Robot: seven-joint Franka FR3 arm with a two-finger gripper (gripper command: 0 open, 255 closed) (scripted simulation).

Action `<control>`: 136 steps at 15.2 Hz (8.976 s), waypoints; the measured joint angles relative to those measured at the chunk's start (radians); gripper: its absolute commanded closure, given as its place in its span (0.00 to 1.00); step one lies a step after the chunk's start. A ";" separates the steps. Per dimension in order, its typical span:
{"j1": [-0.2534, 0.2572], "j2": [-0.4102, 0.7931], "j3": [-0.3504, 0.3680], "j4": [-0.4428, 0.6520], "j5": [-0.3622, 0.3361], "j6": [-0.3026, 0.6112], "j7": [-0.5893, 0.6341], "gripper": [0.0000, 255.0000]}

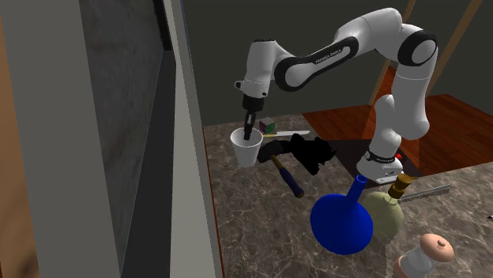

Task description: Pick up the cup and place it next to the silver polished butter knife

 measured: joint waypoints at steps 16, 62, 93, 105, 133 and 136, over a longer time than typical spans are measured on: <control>0.010 -0.098 0.006 0.053 -0.015 -0.147 0.049 1.00; 0.440 -1.195 0.601 -0.686 0.332 -0.326 0.873 1.00; 0.460 -1.195 1.065 -0.540 0.578 -0.250 1.242 1.00; 0.458 -1.196 1.189 -0.639 0.674 -0.120 1.225 1.00; 0.495 -1.212 1.168 -0.644 0.666 -0.143 1.247 0.00; 0.496 -1.213 1.164 -0.643 0.663 -0.146 1.247 0.00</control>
